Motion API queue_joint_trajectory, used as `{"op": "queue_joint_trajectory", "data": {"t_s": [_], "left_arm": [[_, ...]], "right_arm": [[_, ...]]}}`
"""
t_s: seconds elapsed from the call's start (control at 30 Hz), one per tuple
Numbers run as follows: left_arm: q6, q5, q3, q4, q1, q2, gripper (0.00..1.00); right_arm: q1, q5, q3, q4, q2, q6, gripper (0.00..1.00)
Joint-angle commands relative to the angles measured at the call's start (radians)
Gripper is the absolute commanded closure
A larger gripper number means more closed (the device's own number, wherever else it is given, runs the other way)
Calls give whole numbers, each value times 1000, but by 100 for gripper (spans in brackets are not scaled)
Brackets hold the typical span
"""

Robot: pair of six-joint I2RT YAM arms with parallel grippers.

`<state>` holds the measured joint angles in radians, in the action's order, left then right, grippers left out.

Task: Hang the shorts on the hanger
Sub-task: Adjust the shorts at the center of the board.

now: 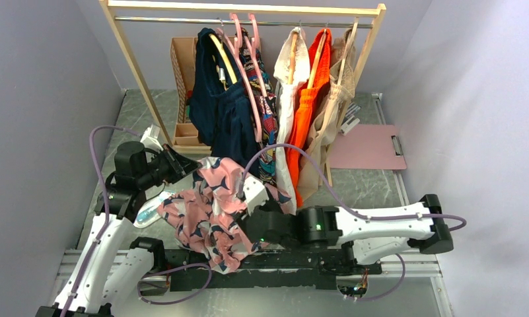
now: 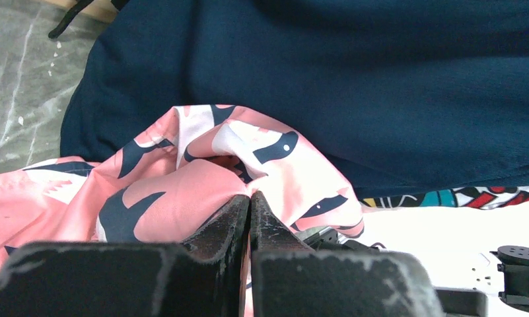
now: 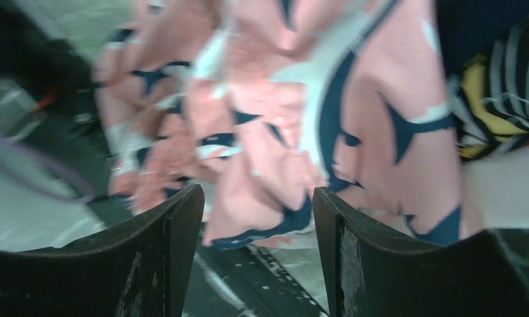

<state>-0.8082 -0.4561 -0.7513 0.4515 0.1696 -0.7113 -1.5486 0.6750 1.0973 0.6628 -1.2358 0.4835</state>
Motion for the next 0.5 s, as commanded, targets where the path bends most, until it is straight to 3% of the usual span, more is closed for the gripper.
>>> {"op": "queue_joint_trajectory", "data": {"t_s": [0.0, 0.17, 0.3, 0.47], "left_arm": [[9, -19, 23, -50, 8, -14, 93], [6, -15, 31, -59, 8, -17, 93], [-1, -19, 36, -61, 8, -18, 93], [3, -8, 36, -45, 8, -4, 93]], "right_arm": [[-92, -140, 21, -172, 42, -130, 34], [-110, -289, 94, -259, -139, -157, 35], [-91, -240, 119, -259, -310, -93, 39], [-13, -236, 100, -323, -408, 4, 41]]}}
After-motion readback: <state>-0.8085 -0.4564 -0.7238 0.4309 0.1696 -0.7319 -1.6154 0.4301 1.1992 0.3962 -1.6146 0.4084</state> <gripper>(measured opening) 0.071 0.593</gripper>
